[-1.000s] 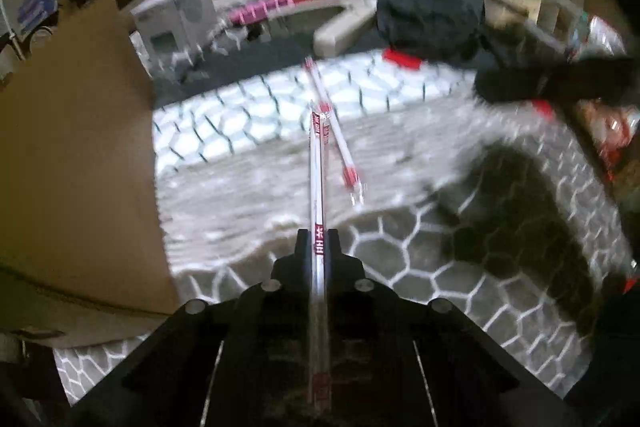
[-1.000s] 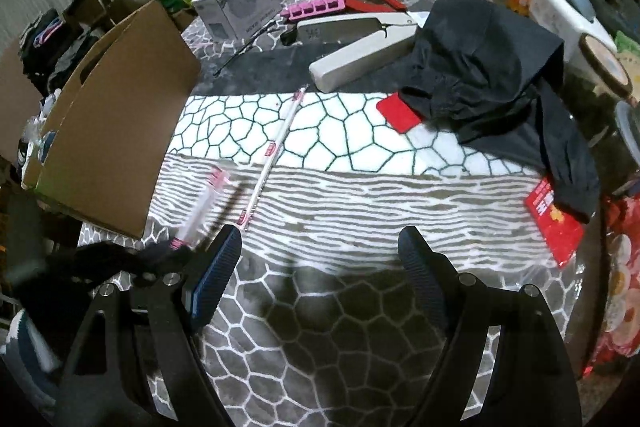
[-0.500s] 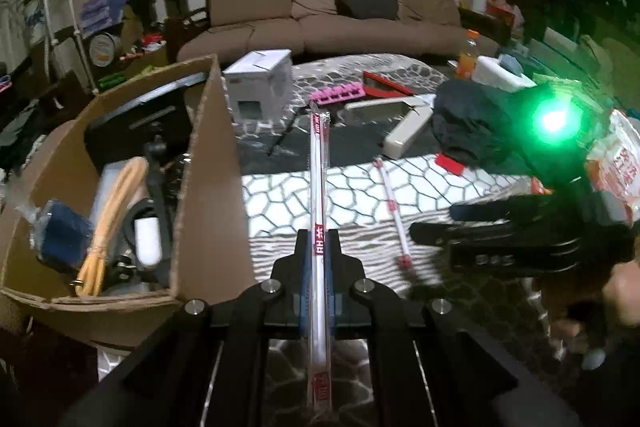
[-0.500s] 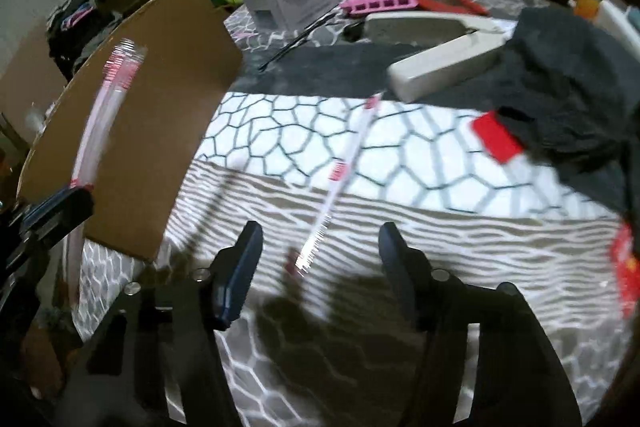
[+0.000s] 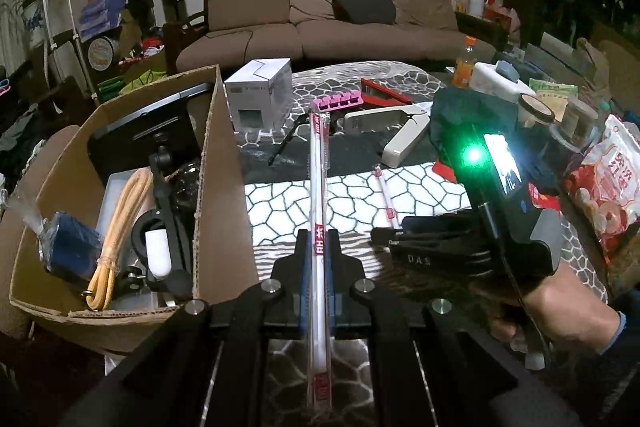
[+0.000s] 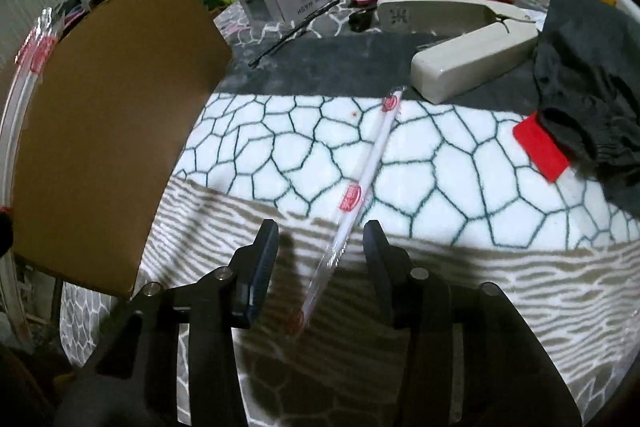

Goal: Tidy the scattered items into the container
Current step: 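Lift a straw with the left tool while the right tool grasps another straw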

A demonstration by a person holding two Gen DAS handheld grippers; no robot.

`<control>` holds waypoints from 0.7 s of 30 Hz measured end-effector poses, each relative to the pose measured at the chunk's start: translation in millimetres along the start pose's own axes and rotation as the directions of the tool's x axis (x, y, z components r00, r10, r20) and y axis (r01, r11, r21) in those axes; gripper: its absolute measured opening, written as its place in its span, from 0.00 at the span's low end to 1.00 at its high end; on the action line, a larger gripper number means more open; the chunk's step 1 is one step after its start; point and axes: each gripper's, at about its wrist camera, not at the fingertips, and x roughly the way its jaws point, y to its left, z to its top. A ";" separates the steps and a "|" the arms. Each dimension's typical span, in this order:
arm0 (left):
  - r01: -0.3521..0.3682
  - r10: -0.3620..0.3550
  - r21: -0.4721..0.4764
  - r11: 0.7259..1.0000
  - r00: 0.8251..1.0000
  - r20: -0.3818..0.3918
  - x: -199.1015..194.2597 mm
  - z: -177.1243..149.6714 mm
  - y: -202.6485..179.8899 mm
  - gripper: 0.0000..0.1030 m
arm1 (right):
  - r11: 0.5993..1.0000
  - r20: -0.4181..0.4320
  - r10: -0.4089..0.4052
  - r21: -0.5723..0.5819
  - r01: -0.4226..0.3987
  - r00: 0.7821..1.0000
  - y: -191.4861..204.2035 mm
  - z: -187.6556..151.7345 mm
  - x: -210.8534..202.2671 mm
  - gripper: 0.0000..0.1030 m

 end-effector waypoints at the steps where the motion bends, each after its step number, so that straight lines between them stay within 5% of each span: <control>1: 0.000 0.000 0.000 1.000 1.000 -0.001 -0.2 -0.5 0.1 0.06 | 1.000 0.000 0.007 0.004 -0.007 1.000 -1.6 2.8 0.0 0.41; 13: -0.021 0.021 0.009 1.000 1.000 -0.006 -0.4 -2.4 1.6 0.06 | 0.997 0.018 -0.068 -0.046 0.069 0.998 4.6 5.1 4.9 0.27; 16: -0.029 0.029 0.016 0.999 1.000 -0.009 0.0 -3.1 1.0 0.06 | 1.000 0.013 -0.002 -0.016 0.002 1.000 1.4 6.4 3.8 0.11; 21: -0.031 0.031 0.019 0.999 0.999 -0.014 -0.1 -3.5 1.6 0.06 | 0.997 0.011 0.060 0.048 -0.060 0.998 -5.7 5.6 3.8 0.07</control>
